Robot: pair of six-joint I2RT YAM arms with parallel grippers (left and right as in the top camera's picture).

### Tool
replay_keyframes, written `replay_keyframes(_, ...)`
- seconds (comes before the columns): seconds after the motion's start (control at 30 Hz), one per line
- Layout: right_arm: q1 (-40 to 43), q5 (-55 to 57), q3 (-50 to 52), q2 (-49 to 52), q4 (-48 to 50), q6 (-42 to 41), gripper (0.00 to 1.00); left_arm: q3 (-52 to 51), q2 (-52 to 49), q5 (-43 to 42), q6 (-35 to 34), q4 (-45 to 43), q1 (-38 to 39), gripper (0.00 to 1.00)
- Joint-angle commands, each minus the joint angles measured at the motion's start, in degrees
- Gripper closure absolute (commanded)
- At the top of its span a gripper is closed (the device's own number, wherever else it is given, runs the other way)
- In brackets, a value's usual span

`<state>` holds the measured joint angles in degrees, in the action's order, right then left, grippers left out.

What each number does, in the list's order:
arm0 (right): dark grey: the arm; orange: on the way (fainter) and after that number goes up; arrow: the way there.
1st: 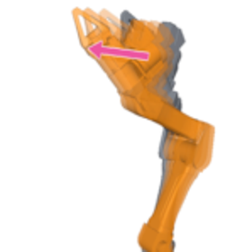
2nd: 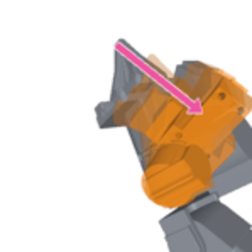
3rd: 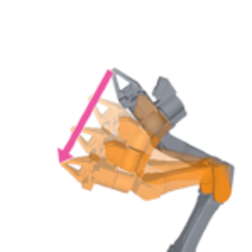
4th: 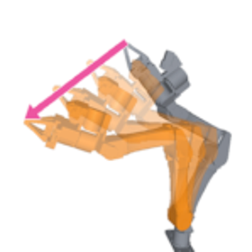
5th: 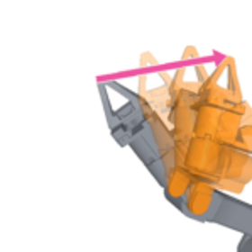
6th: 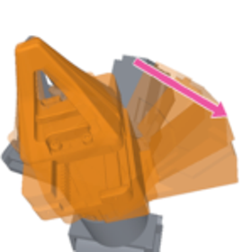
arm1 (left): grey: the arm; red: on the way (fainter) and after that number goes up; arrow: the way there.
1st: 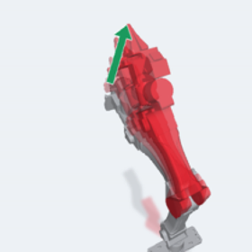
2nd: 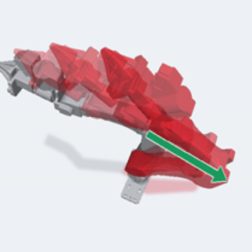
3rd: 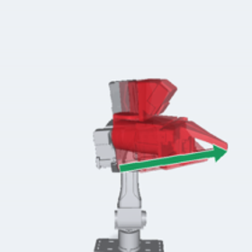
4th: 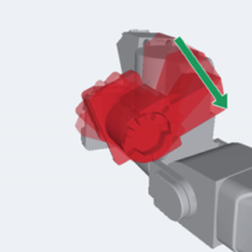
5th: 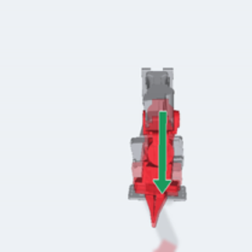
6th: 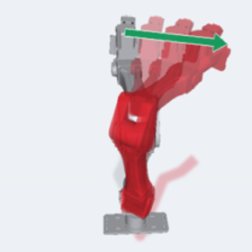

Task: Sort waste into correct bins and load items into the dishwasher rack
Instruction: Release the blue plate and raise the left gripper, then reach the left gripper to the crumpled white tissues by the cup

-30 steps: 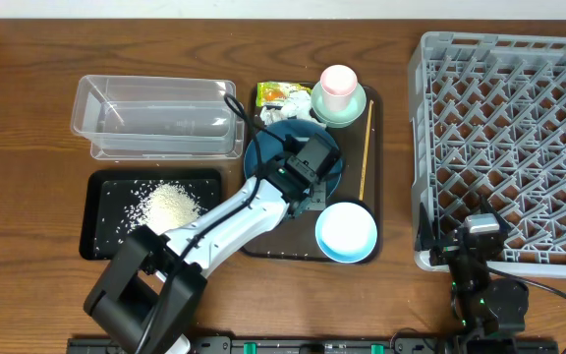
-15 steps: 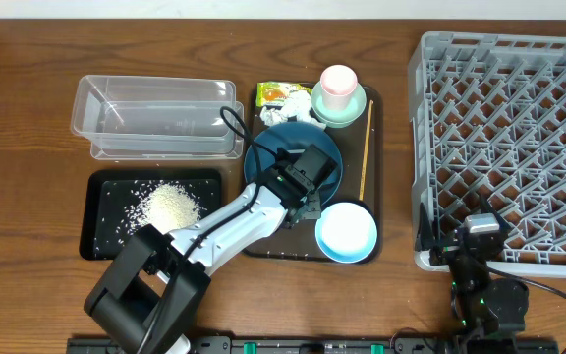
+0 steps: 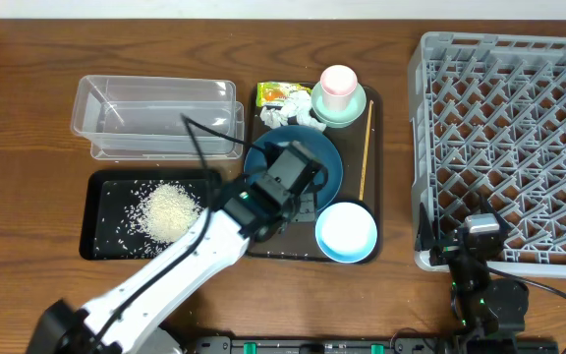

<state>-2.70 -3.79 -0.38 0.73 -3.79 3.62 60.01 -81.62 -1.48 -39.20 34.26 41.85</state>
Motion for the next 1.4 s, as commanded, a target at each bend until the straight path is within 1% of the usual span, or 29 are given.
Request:
replay_keyframes(0.0,0.8,0.3,0.1,-0.2,-0.2,0.7,0.01,0.7,0.8,9.3,0.1,-1.6,0.1,0.94)
replay_keyframes(0.1,0.8,0.3,0.1,-0.2,-0.2,0.7,0.01,0.6,-0.7,22.6,0.2,-7.1,0.0,0.94)
replay_keyframes(0.13,0.8,0.3,0.1,-0.2,-0.2,0.7,0.01,0.6,-1.2,25.7,1.6,-10.1,0.0,0.93)
replay_keyframes(0.17,0.8,0.3,0.1,-0.2,-0.2,0.7,0.01,0.6,-1.7,27.5,3.5,-13.1,-0.2,0.89)
replay_keyframes(0.2,0.8,0.3,0.1,-0.2,-0.2,0.7,0.01,0.6,-2.3,27.9,5.6,-16.4,-0.4,0.72)
replay_keyframes(0.23,0.8,0.3,0.1,-0.2,-0.2,0.7,0.01,0.7,-2.8,27.1,7.4,-20.1,-1.0,0.5)
replay_keyframes(0.27,0.8,0.3,0.1,-0.2,-0.2,0.7,0.01,1.1,-3.4,24.5,9.7,-22.4,-1.7,0.43)
replay_keyframes(0.33,0.8,0.3,0.1,-0.2,-0.2,0.7,0.01,3.7,-4.2,17.4,11.8,-22.3,-4.1,0.41)
replay_keyframes(0.4,0.8,0.3,0.1,-0.2,-0.2,0.7,0.01,7.8,-5.3,10.4,11.7,-19.0,-7.5,0.39)
replay_keyframes(0.5,0.8,0.3,0.1,-0.2,-0.2,0.7,0.01,16.7,-8.4,2.3,11.8,-9.7,-14.2,0.39)
replay_keyframes(0.53,0.8,0.3,0.1,-0.2,-0.2,0.7,0.01,20.0,-9.8,0.1,12.8,-6.4,-16.5,0.39)
replay_keyframes(0.63,0.8,0.3,0.1,-0.2,-0.2,0.7,0.01,28.2,-14.3,-8.7,18.9,0.2,-21.2,0.38)
replay_keyframes(0.7,0.8,0.3,0.1,-0.2,-0.2,0.7,0.01,32.5,-17.7,-14.2,22.9,2.7,-22.9,0.36)
replay_keyframes(0.73,0.8,0.3,0.1,-0.2,-0.2,0.7,0.01,33.7,-19.0,-15.6,24.5,2.9,-23.1,0.36)
replay_keyframes(0.87,0.8,0.3,0.1,-0.2,-0.2,0.7,0.01,34.9,-23.5,-15.0,30.3,1.2,-22.5,0.35)
replay_keyframes(0.97,0.8,0.3,0.1,-0.2,-0.2,0.7,0.01,34.9,-26.8,-8.4,30.4,-0.7,-21.6,0.35)
replay_keyframes(1.03,0.8,0.3,0.1,-0.2,-0.2,0.7,0.01,34.9,-28.9,-5.6,30.4,-2.0,-21.2,0.35)
replay_keyframes(1.13,0.8,0.3,0.1,-0.2,-0.2,0.7,0.01,34.9,-32.0,-3.8,30.5,-3.9,-21.0,0.35)
replay_keyframes(1.37,0.8,0.3,0.1,-0.2,-0.2,0.7,0.01,34.9,-37.8,-3.7,30.6,-5.2,-21.0,0.35)
